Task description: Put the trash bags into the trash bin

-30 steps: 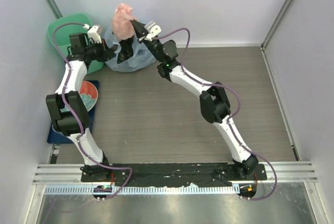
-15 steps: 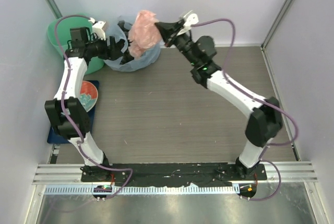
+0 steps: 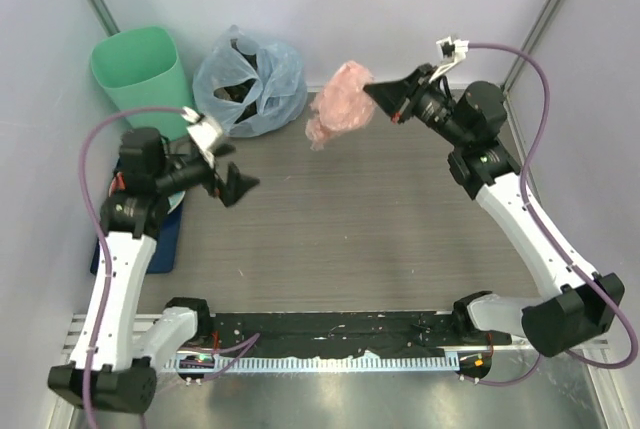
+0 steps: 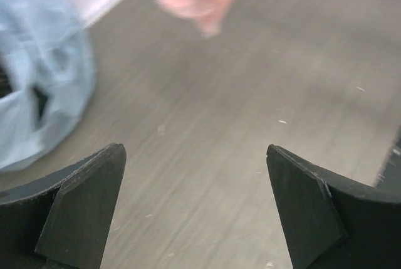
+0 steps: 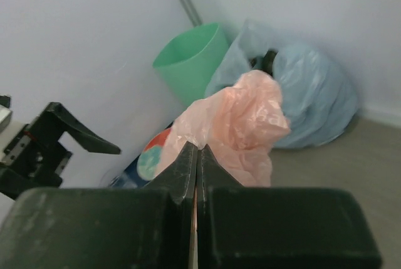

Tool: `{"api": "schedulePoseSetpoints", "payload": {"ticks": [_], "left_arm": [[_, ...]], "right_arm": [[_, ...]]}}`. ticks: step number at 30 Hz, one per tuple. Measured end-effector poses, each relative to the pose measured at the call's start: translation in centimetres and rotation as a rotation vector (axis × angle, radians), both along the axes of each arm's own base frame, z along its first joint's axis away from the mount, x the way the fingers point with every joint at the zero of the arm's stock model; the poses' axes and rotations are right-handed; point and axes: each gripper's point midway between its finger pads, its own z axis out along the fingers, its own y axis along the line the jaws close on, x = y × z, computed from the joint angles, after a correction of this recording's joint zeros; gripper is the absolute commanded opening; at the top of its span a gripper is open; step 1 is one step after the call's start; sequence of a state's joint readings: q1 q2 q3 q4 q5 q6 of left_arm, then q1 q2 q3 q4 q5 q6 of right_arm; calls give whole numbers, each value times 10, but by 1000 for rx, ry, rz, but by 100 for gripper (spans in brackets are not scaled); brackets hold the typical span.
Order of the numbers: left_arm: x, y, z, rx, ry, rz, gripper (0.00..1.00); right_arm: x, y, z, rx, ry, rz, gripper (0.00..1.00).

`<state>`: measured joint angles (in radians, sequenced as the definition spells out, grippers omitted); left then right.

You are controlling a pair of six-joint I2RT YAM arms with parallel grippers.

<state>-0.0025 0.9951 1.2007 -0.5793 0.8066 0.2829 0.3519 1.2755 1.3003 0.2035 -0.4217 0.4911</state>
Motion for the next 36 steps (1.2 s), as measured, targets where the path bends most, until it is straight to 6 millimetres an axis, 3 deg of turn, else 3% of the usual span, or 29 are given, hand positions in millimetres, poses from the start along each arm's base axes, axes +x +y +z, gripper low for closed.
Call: {"api": "schedulePoseSetpoints", "payload": {"ticks": [4, 7, 13, 20, 23, 24, 26, 27, 31, 36], "left_arm": [[-51, -56, -34, 9, 55, -202, 100], [-67, -84, -46, -3, 95, -268, 100], [-55, -118, -68, -19, 145, -241, 100], [-33, -147, -95, -66, 197, -200, 100], [-23, -154, -109, -92, 219, -170, 71], [-19, -155, -113, -99, 225, -155, 49], [-15, -155, -119, -108, 233, -128, 20], [-14, -154, -121, -111, 230, -122, 0], [-21, -150, -112, -131, 206, -125, 0], [-50, -129, -80, -171, 129, -137, 0]], "right_arm": [[-39, 8, -33, 42, 145, 127, 1], [-59, 13, -49, 84, 231, 192, 1], [-79, 25, -70, 136, 358, 271, 1], [-98, 45, -64, 153, 390, 368, 1], [-96, 51, -54, 165, 389, 387, 1], [-95, 52, -51, 167, 384, 389, 1], [-94, 53, -45, 167, 376, 390, 1], [-93, 53, -43, 164, 377, 383, 1], [-79, 37, -43, 146, 380, 298, 1], [-37, -18, -63, 156, 434, 86, 1]]}}
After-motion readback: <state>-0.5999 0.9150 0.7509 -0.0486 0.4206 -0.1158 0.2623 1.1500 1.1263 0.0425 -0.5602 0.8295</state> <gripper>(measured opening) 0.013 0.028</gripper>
